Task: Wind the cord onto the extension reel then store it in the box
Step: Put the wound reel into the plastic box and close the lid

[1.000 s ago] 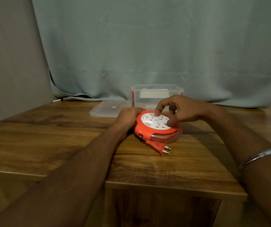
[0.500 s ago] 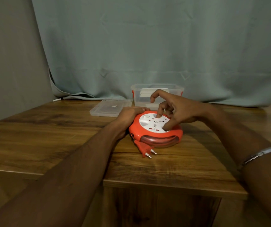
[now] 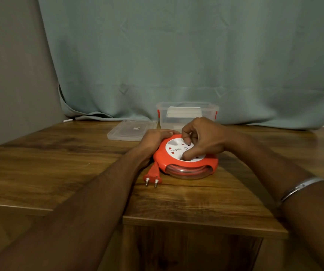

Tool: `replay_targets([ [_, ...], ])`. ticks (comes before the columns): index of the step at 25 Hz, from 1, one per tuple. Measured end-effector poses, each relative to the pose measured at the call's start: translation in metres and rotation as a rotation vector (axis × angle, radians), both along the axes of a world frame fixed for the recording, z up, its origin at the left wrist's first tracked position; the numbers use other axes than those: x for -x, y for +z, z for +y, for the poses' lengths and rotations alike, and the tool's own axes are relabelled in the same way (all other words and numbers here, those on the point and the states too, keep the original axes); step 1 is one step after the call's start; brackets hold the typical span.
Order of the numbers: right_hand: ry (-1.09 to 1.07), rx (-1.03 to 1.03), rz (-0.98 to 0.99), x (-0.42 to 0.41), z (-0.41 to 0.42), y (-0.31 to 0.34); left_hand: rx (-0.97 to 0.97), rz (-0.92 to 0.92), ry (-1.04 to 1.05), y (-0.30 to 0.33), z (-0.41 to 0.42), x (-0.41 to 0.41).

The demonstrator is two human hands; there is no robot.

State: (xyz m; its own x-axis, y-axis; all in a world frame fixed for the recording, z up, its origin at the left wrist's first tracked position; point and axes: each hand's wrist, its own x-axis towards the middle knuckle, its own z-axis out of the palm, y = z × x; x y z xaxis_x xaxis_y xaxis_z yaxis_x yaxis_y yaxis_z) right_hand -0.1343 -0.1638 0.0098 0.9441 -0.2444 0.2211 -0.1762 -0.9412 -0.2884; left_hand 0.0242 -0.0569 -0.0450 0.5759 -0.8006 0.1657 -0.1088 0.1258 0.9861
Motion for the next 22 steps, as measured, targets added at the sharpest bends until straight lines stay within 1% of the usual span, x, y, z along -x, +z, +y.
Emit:
replay_targets([
  [3, 0.010, -0.070, 0.064, 0.003, -0.002, 0.003, -0.060, -0.133, 0.039, -0.002, -0.002, -0.001],
  [5, 0.036, -0.196, 0.109, 0.007, -0.004, 0.006, -0.095, -0.225, 0.058, -0.004, 0.000, 0.000],
  [8, 0.031, -0.400, 0.113, 0.012, -0.007, 0.008, -0.096, -0.336, 0.045, -0.006, 0.005, 0.005],
  [12, -0.010, -0.482, 0.180, 0.017, -0.009, 0.012, -0.131, -0.444, 0.005, -0.006, 0.011, 0.013],
  [13, -0.010, -0.500, 0.172, 0.018, -0.011, 0.013, -0.137, -0.460, -0.016, -0.006, 0.013, 0.016],
  [14, -0.019, -0.513, 0.118, 0.019, -0.015, 0.013, -0.141, -0.479, -0.041, -0.005, 0.013, 0.018],
  [16, -0.093, -0.491, -0.107, 0.015, -0.030, 0.007, -0.144, -0.494, -0.099, -0.006, 0.014, 0.019],
  [18, -0.264, -0.338, -0.333, 0.006, -0.051, 0.000, -0.150, -0.483, -0.133, -0.006, 0.014, 0.019],
  [20, -0.476, -0.135, -0.443, -0.005, -0.076, -0.006, -0.157, -0.453, -0.139, -0.005, 0.014, 0.018],
  [21, -0.568, -0.077, -0.461, -0.009, -0.089, -0.006, -0.155, -0.443, -0.153, -0.005, 0.014, 0.017],
  [22, -0.644, -0.064, -0.467, -0.015, -0.106, -0.006, -0.152, -0.441, -0.174, -0.005, 0.014, 0.017],
])
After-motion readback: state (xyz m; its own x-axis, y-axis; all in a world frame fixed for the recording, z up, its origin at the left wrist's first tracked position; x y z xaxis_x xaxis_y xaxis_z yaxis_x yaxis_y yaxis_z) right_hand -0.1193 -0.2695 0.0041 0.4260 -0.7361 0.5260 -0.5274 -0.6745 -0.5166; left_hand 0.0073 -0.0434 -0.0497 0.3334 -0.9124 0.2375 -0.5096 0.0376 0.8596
